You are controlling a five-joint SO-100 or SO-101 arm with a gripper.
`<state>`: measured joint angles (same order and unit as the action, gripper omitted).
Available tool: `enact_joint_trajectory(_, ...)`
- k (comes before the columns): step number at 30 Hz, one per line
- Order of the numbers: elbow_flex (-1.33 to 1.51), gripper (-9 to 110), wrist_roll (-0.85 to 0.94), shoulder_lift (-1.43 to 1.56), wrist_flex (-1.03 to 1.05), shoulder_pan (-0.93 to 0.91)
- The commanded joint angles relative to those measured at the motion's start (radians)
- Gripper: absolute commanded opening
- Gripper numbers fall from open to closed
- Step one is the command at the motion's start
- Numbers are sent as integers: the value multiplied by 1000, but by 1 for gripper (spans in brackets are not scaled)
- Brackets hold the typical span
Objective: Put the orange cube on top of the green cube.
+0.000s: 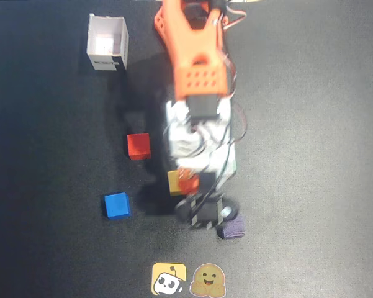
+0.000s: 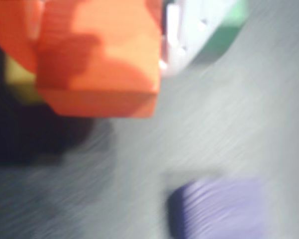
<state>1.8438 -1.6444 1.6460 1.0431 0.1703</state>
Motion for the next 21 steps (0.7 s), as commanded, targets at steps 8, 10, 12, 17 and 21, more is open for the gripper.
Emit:
enact_joint_trajectory(8,202,7,-55,221,-66,92)
enact_joint_trajectory(10,242,7,-58,232,-89,103)
enact_joint_trajectory(12,285,7,-58,247,-114,110)
enact_joint_trajectory(17,394,7,-63,304,-170,123)
enact_joint_trajectory(21,434,7,-63,333,-184,127)
